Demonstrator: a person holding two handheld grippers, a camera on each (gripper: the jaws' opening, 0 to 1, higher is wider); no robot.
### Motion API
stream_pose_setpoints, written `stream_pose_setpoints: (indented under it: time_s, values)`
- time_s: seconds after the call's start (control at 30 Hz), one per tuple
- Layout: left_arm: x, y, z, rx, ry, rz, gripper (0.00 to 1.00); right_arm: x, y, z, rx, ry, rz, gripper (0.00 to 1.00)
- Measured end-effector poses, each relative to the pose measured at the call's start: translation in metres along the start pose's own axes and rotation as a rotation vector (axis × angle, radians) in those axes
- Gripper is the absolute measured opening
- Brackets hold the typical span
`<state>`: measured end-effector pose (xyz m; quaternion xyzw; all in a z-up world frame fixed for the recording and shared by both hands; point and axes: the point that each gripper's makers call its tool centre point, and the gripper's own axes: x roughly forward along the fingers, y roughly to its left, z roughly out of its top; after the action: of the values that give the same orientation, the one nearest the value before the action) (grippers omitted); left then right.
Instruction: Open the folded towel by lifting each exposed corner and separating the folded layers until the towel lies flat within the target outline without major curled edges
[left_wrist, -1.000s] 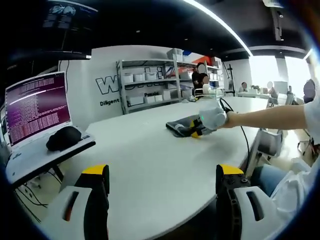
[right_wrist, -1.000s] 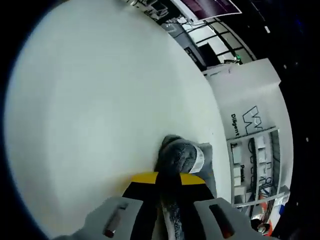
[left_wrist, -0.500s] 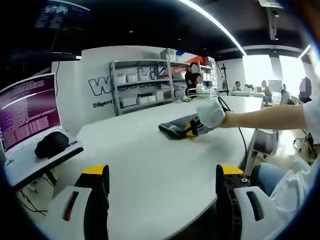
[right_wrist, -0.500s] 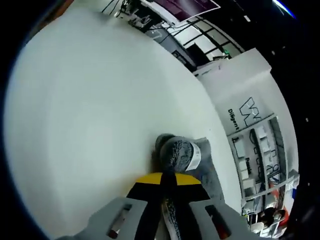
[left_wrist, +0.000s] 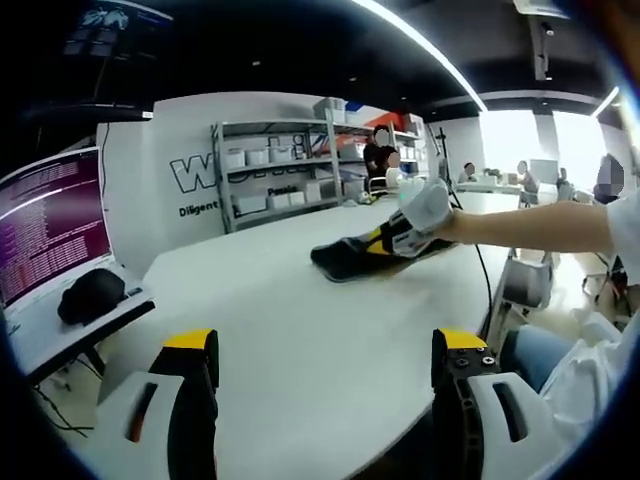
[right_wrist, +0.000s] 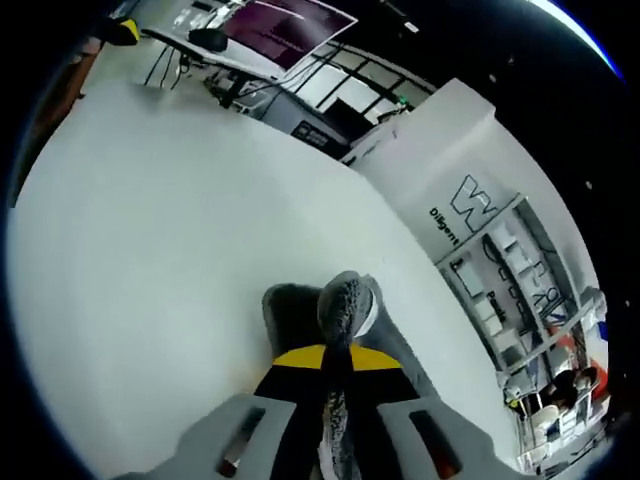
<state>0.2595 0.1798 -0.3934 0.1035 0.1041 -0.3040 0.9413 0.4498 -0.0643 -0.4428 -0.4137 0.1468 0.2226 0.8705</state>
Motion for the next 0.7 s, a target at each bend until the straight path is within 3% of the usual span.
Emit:
stream_pose_setpoints:
  time_s: [0.7]
  values:
    - [0.002, -0.002, 0.000, 0.002, 0.001, -0.006, 0.87, -0.035, -0.066, -0.019, 0.069, 0.007, -0.163, 0.02]
